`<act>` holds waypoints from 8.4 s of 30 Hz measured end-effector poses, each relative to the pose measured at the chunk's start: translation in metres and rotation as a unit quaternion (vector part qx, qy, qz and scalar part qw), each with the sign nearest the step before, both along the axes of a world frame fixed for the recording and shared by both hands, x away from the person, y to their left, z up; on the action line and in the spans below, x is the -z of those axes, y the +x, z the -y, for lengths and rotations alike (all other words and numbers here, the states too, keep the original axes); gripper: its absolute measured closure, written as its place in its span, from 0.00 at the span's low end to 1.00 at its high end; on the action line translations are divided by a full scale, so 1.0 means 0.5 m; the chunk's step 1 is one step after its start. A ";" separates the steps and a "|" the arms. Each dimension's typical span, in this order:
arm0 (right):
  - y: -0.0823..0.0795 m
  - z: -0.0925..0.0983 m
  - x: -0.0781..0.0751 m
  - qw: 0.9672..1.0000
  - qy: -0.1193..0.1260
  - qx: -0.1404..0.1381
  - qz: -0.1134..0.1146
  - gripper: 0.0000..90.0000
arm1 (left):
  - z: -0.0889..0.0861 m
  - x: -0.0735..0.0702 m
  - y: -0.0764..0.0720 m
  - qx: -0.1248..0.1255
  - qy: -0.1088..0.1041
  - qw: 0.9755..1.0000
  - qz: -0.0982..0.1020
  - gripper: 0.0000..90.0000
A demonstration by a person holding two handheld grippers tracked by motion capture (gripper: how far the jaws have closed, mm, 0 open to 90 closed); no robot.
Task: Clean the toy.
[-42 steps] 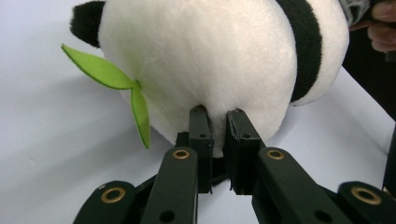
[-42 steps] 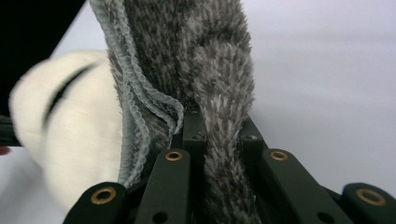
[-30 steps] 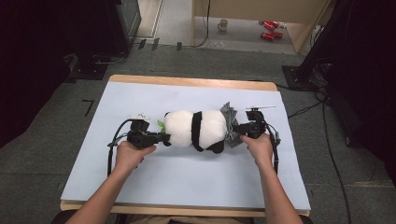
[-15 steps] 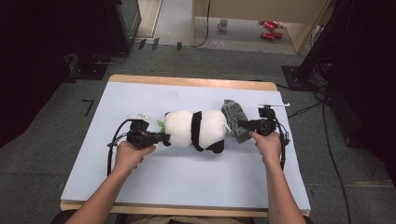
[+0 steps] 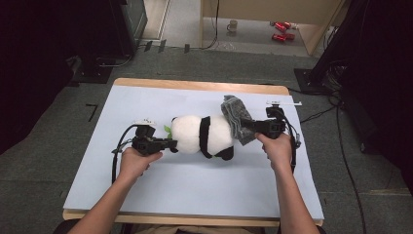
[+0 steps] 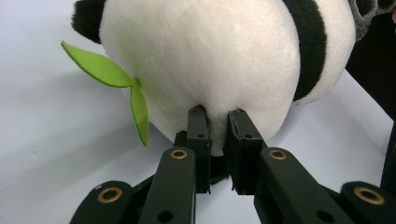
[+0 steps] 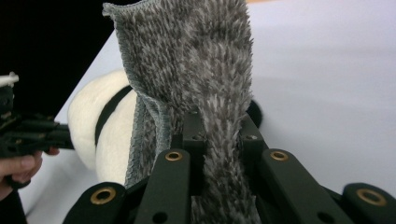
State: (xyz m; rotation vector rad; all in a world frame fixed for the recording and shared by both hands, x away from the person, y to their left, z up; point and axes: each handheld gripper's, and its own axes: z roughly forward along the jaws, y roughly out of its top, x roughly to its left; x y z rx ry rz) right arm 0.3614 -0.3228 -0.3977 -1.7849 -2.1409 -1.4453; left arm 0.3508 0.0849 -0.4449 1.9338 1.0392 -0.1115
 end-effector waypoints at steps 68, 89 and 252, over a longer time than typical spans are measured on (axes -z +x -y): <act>-0.012 -0.108 -0.020 0.995 -0.061 -0.070 0.029 0.88 | 0.008 -0.006 -0.018 0.031 0.022 0.991 0.127 0.53; 0.027 -0.102 -0.015 0.997 -0.048 -0.044 0.038 0.88 | 0.046 0.044 -0.001 0.031 0.048 0.978 0.199 0.43; -0.028 -0.111 -0.129 0.994 -0.014 -0.036 0.104 0.89 | 0.037 -0.010 -0.005 -0.019 0.009 0.994 0.111 0.82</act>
